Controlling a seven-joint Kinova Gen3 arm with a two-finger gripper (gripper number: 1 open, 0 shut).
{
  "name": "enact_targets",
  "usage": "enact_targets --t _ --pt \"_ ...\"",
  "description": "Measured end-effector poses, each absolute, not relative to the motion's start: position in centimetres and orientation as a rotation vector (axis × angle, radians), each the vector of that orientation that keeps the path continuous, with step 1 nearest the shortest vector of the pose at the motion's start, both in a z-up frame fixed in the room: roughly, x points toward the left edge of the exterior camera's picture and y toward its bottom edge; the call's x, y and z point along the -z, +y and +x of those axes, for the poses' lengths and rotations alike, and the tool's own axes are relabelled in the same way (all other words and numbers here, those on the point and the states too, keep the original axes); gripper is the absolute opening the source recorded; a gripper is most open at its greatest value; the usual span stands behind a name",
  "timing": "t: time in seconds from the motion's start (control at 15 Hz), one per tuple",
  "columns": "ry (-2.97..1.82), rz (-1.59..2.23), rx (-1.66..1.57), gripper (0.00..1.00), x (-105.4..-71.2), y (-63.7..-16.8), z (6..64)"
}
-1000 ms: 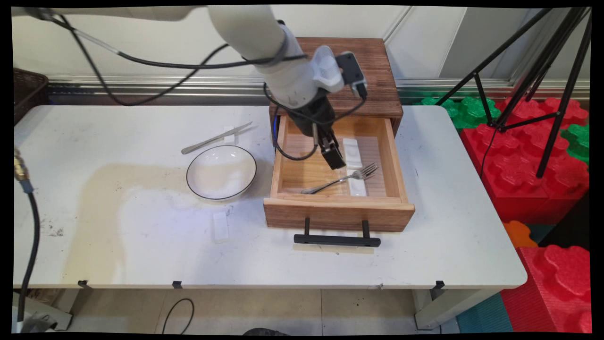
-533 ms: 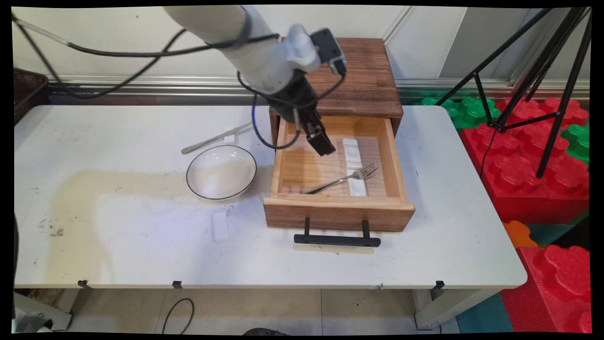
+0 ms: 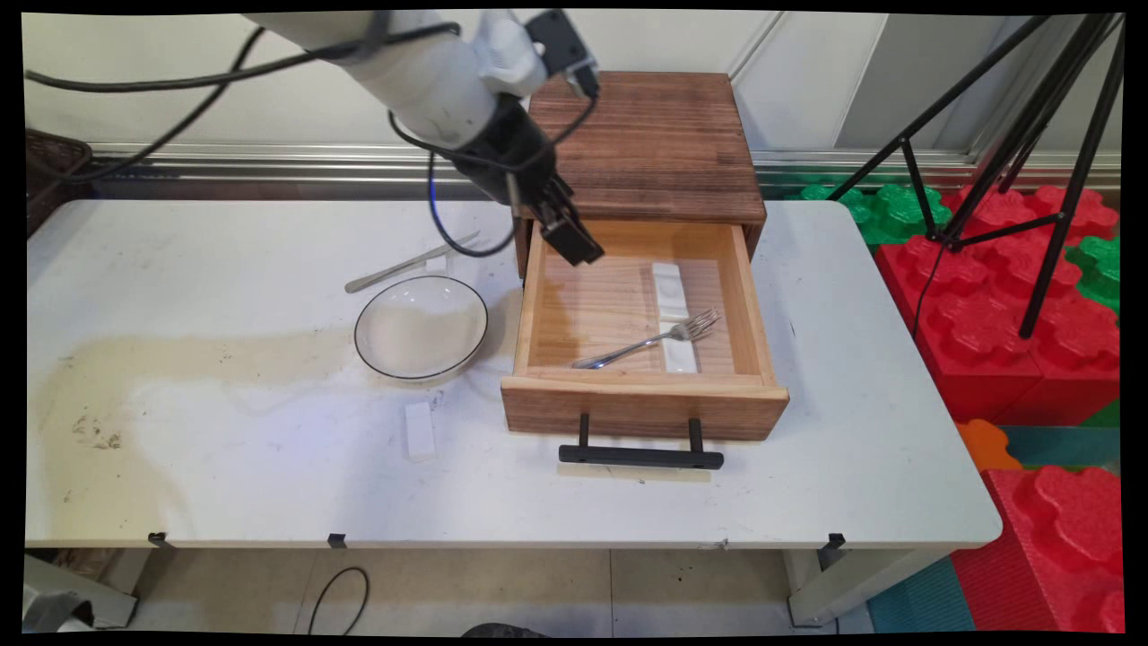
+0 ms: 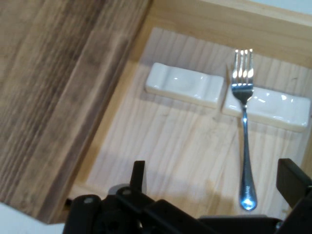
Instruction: Pick up the knife from the left of the white plate
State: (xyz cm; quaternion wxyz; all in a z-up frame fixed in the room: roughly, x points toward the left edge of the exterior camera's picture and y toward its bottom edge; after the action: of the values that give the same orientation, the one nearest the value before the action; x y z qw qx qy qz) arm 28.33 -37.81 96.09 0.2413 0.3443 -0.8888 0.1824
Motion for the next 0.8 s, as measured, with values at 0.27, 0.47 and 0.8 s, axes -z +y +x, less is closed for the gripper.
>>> enact_targets --t 0.27,0.47,0.8 --pt "-2.392 0.980 -0.541 1.00 -97.3 -36.9 31.3" --pt "-2.379 1.006 -0.566 1.00 -97.8 -36.6 33.1" --pt "-2.368 1.061 -0.622 1.00 -98.3 -37.0 37.1"
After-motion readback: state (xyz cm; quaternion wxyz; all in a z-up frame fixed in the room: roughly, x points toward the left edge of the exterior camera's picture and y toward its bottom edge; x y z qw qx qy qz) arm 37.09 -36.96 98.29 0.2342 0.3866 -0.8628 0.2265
